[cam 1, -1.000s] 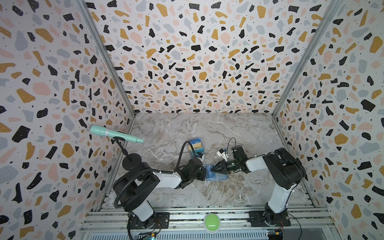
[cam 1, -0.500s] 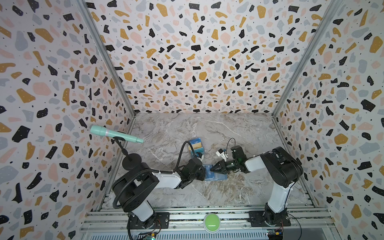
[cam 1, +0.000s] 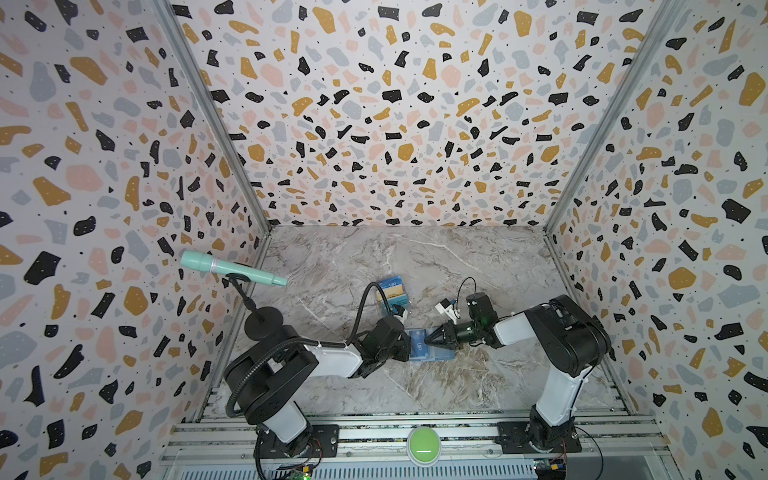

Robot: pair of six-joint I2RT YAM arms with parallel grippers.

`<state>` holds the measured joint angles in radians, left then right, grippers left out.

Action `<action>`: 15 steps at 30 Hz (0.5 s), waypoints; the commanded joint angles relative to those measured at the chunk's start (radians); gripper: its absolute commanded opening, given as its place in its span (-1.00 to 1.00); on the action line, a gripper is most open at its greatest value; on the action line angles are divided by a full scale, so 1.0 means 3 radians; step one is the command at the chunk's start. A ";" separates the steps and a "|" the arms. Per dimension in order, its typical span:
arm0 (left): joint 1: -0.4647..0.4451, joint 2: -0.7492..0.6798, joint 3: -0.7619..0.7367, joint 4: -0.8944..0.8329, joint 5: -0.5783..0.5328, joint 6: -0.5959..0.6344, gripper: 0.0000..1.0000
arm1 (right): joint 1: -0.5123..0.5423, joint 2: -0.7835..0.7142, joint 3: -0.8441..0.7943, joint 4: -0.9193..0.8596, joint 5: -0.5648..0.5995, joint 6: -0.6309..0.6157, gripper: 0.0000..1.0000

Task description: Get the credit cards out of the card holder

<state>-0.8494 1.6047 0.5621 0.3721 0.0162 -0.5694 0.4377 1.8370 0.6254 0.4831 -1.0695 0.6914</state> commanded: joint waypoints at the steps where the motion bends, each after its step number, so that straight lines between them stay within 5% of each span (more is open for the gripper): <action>1: -0.0025 0.0048 -0.0135 -0.0295 0.0048 -0.0015 -0.80 | -0.0010 -0.0080 -0.0004 0.0097 -0.0108 0.0016 -0.62; 15: -0.0022 0.0031 -0.0151 -0.0294 0.0043 -0.0020 -0.80 | 0.0065 -0.0046 0.0007 0.0082 0.0046 0.0017 -0.92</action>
<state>-0.8494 1.6028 0.5560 0.3828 0.0158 -0.5701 0.4454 1.8370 0.6250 0.4866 -1.0500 0.7017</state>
